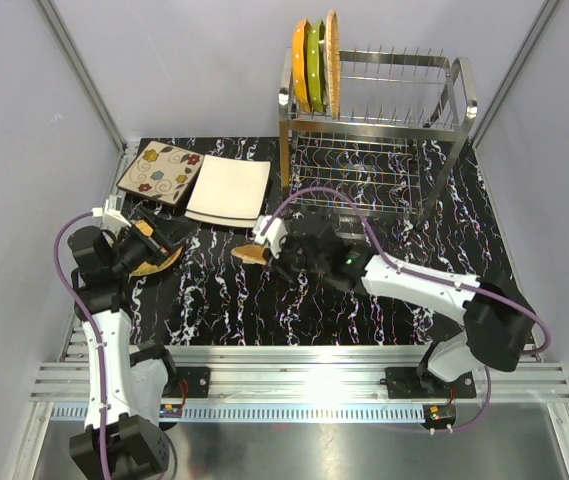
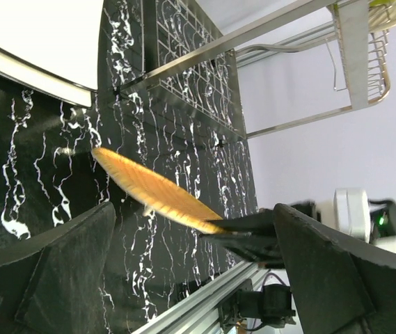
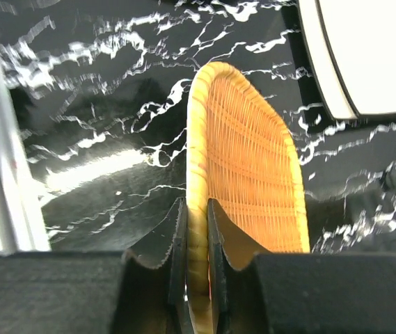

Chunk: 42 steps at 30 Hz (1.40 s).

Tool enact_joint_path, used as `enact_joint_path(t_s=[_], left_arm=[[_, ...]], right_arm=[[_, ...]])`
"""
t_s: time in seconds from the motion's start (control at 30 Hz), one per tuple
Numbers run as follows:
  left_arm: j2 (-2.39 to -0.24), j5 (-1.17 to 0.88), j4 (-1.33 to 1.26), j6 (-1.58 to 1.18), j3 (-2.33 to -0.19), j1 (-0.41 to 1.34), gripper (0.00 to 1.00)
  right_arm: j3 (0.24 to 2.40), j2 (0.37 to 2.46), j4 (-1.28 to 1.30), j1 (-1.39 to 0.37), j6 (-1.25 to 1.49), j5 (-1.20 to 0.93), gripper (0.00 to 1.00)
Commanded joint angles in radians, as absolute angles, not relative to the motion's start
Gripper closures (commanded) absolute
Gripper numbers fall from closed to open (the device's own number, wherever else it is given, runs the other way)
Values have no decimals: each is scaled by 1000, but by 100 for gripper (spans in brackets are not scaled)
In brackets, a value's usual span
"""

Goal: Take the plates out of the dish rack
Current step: Place the plate on the table

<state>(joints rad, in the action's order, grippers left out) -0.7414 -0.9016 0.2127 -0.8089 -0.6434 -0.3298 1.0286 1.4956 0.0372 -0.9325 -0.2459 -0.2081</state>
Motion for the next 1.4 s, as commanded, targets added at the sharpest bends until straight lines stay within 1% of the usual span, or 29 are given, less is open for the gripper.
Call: enact_joint_path(t_s=[0.0, 0.2, 0.43, 0.5, 0.53, 0.6, 0.67, 0.7, 0.77, 0.8, 0.87, 0.9, 1.0, 1.03, 1.1, 1.13, 1.23, 1.27, 1.33, 1.37], left_arm=[[-724, -887, 235, -785, -640, -325, 1], [-723, -881, 241, -772, -637, -325, 1], [-723, -877, 245, -762, -626, -328, 1], [-721, -877, 242, -765, -620, -327, 1], [-719, -877, 241, -767, -614, -327, 1], [-713, -877, 236, -770, -604, -327, 1], [-709, -881, 236, -772, -595, -325, 1], [-707, -879, 235, -770, -592, -325, 1], [-703, -880, 236, -772, -588, -327, 1], [-698, -879, 238, -772, -586, -327, 1], [-692, -877, 239, -772, -583, -327, 1], [-689, -877, 241, -772, -581, -327, 1], [-684, -876, 241, -776, -583, -327, 1], [-684, -874, 242, -776, -584, -327, 1], [-678, -864, 250, -773, -598, -327, 1], [-677, -856, 258, -772, -607, -327, 1], [-686, -835, 267, -761, -641, -327, 1], [-690, -828, 265, -759, -650, -325, 1], [-701, -824, 238, -776, -669, -322, 1], [-712, -815, 226, -791, -672, -319, 1]], right_arm=[[973, 1534, -110, -982, -420, -109, 100], [827, 1578, -319, -1104, -596, -43, 100], [718, 1631, -491, -1158, -682, -15, 100], [707, 1647, -515, -1161, -689, -14, 97], [703, 1654, -523, -1160, -693, -12, 94], [699, 1669, -540, -1160, -698, -11, 84], [696, 1684, -543, -1160, -704, -12, 80], [695, 1687, -546, -1160, -706, -15, 75], [693, 1692, -545, -1160, -712, -23, 71], [690, 1692, -543, -1160, -715, -23, 65], [687, 1684, -538, -1160, -726, -26, 60], [683, 1681, -535, -1160, -729, -29, 55], [672, 1654, -528, -1160, -738, -31, 48], [672, 1629, -522, -1160, -739, -29, 42], [696, 1594, -470, -1160, -718, -15, 31], [716, 1556, -436, -1160, -704, -9, 22], [825, 1459, -246, -1157, -612, -6, 12], [857, 1436, -116, -1152, -592, -21, 5], [954, 1392, -5, -1147, -536, -83, 1], [980, 1352, 124, -1125, -517, -115, 0]])
